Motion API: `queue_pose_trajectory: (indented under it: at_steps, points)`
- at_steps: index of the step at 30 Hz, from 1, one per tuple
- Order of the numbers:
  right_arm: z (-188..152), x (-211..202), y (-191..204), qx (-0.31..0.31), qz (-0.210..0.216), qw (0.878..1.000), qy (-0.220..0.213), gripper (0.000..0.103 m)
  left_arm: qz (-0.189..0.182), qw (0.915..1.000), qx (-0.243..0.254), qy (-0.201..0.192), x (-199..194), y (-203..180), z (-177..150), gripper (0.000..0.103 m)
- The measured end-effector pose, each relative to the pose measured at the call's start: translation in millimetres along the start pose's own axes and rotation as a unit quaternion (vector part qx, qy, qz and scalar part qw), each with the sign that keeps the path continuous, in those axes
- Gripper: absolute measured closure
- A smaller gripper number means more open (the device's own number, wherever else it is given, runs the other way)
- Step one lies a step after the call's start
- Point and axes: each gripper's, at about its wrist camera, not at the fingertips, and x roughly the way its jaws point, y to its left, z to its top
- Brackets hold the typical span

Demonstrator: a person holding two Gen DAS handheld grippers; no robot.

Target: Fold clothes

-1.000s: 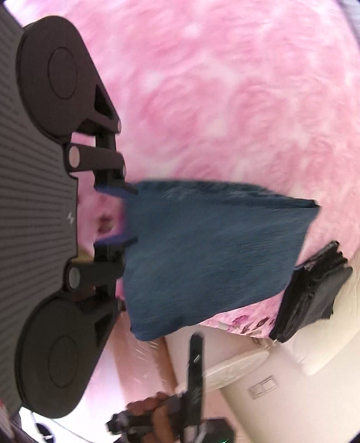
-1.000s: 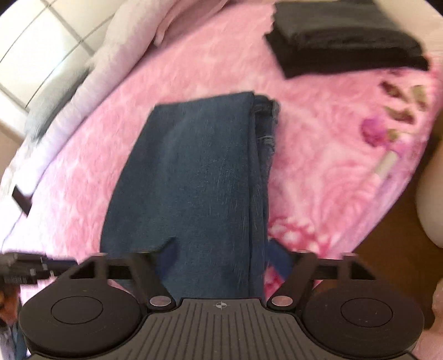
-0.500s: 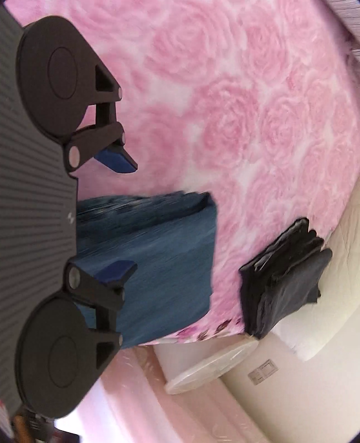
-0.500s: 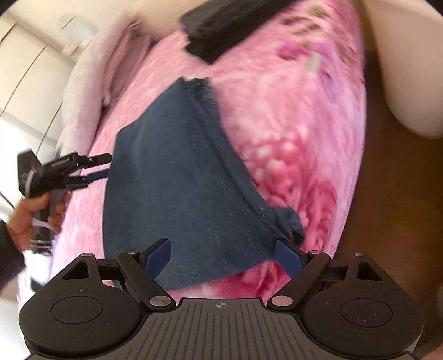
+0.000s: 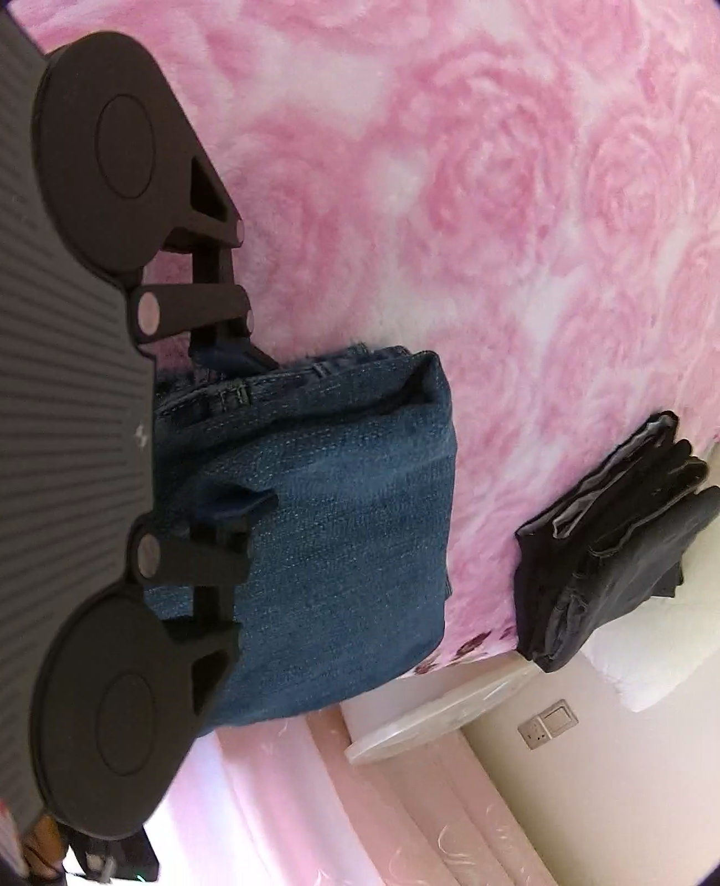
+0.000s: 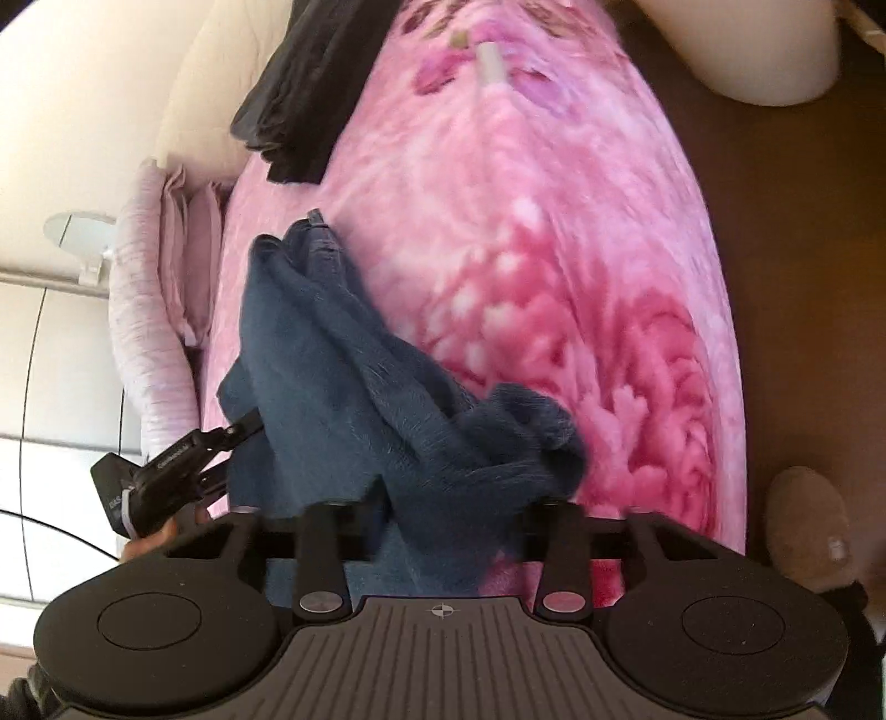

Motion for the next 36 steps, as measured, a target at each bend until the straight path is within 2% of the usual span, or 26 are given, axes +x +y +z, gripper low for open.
queue_pose_trajectory:
  at_steps: [1, 3, 7, 11, 15, 18, 19, 21, 23, 26, 28, 31, 32, 33, 34, 35, 36]
  points:
    - [6.3, -1.8, 5.2, -0.015, -0.005, 1.000, 0.009, 0.076, 0.006, 0.9999, -0.003, -0.008, -2.6, -3.0, -2.9, 0.069]
    - [26.5, -3.9, 25.0, -0.082, -0.024, 0.996, 0.026, 0.082, 0.016, 0.9993, -0.022, -0.024, -9.6, -8.5, -11.7, 0.072]
    - [99.3, -15.6, 55.3, -0.189, -0.048, 0.981, 0.016, 0.083, 0.012, 0.9941, -0.092, -0.055, -25.6, -20.8, -42.6, 0.073]
    - [177.6, -1.4, 86.8, -0.314, -0.066, 0.947, 0.018, 0.083, -0.002, 0.9810, -0.167, -0.099, -25.0, -55.3, -78.2, 0.073]
    - [227.1, 44.9, 88.4, -0.370, -0.071, 0.925, 0.053, 0.083, 0.025, 0.9750, -0.177, -0.132, -11.6, -85.5, -88.3, 0.073]
    - [231.5, 59.2, 71.2, -0.360, -0.082, 0.927, 0.062, 0.077, 0.025, 0.9791, -0.161, -0.122, -11.8, -87.2, -83.3, 0.072]
    - [228.9, 55.0, 68.5, -0.358, -0.082, 0.929, 0.053, 0.074, 0.024, 0.9818, -0.150, -0.114, -14.3, -86.9, -80.6, 0.072]
    - [216.6, 39.7, 68.8, -0.357, -0.100, 0.928, 0.018, 0.047, 0.029, 0.9882, -0.117, -0.094, -19.4, -90.0, -73.2, 0.070]
    - [197.4, 21.1, 74.9, -0.368, -0.124, 0.921, -0.016, 0.036, 0.039, 0.9930, -0.082, -0.075, -25.3, -96.5, -67.6, 0.069]
    - [162.2, -6.8, 86.4, -0.392, -0.149, 0.906, -0.053, 0.036, 0.064, 0.9963, -0.019, -0.055, -35.3, -112.1, -66.3, 0.070]
    - [138.9, -19.7, 91.1, -0.395, -0.137, 0.907, -0.050, 0.036, 0.067, 0.9961, 0.016, -0.054, -44.4, -121.0, -68.7, 0.070]
    - [109.1, -27.2, 93.0, -0.382, -0.130, 0.914, -0.039, 0.036, 0.063, 0.9942, 0.065, -0.058, -60.4, -131.9, -69.3, 0.068]
    - [101.0, -28.4, 92.5, -0.373, -0.130, 0.918, -0.034, 0.036, 0.071, 0.9907, 0.099, -0.060, -64.9, -138.1, -68.8, 0.067]
    - [94.2, -29.4, 93.2, -0.366, -0.131, 0.921, -0.033, 0.036, 0.087, 0.9835, 0.146, -0.063, -67.5, -145.7, -69.6, 0.063]
    - [86.7, -29.8, 93.6, -0.364, -0.135, 0.921, -0.033, 0.036, 0.105, 0.9727, 0.196, -0.067, -68.9, -153.6, -71.0, 0.059]
    - [79.3, -28.7, 94.2, -0.365, -0.140, 0.920, -0.031, 0.036, 0.123, 0.9560, 0.257, -0.070, -68.9, -162.2, -75.1, 0.048]
    - [71.8, -26.9, 95.1, -0.368, -0.145, 0.918, -0.030, 0.036, 0.140, 0.9349, 0.318, -0.074, -67.2, -169.7, -81.6, 0.039]
